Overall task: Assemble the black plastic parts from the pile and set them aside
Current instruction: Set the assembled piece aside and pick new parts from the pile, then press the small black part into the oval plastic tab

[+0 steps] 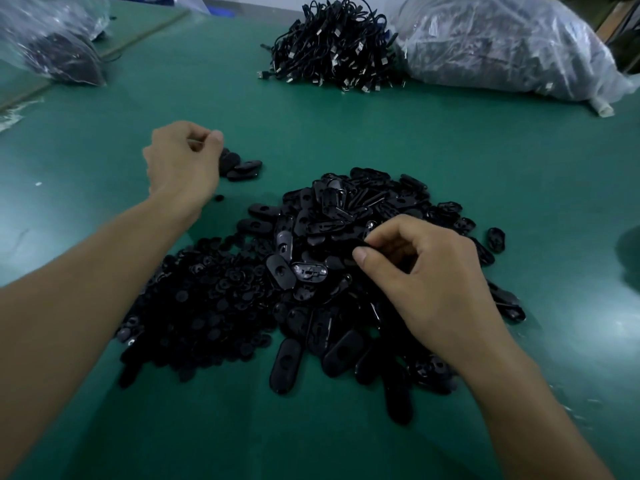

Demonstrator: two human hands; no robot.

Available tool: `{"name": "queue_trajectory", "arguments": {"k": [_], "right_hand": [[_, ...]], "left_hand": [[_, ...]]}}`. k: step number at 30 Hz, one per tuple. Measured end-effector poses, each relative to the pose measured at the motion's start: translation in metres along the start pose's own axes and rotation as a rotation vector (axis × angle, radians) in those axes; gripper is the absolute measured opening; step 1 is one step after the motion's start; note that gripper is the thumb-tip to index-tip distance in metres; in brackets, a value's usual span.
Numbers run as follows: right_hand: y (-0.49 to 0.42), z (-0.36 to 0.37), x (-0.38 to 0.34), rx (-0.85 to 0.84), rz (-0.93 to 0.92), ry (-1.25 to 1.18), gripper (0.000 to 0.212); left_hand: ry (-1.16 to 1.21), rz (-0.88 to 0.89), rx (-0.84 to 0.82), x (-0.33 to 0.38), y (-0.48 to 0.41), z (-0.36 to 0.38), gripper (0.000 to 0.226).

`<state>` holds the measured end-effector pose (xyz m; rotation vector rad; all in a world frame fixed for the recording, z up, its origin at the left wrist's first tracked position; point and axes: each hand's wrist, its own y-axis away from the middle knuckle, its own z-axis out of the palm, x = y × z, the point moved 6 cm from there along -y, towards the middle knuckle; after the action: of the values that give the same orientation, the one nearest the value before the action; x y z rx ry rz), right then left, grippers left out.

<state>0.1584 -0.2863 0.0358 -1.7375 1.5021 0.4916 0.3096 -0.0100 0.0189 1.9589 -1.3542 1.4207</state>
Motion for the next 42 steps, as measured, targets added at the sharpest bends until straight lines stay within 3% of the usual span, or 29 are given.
{"name": "queue_trajectory", "arguments": {"k": [9, 21, 23, 26, 31, 42], "right_hand": [[0.003, -0.002, -0.014, 0.108, -0.148, -0.111, 0.003], [0.008, 0.004, -0.027, 0.165, -0.261, -0.066, 0.022], [0.008, 0.008, -0.023, 0.139, -0.218, -0.032, 0.032], [0.009, 0.015, -0.018, 0.072, -0.159, 0.069, 0.043], [0.009, 0.025, -0.022, -0.043, -0.160, 0.163, 0.016], [-0.001, 0.047, -0.059, -0.316, -0.231, 0.370, 0.018]], "left_hand": [[0.051, 0.236, -0.638, 0.074, 0.106, 0.006, 0.043], [0.127, 0.215, -0.876, 0.059, 0.132, 0.006, 0.038], [0.180, 0.132, -0.843, 0.051, 0.128, 0.005, 0.036], [0.271, 0.022, -0.664, 0.034, 0.112, -0.001, 0.029], [0.234, 0.040, -0.386, 0.013, 0.082, -0.017, 0.023], [0.386, -0.017, -0.273, 0.005, 0.079, -0.019, 0.012]]}}
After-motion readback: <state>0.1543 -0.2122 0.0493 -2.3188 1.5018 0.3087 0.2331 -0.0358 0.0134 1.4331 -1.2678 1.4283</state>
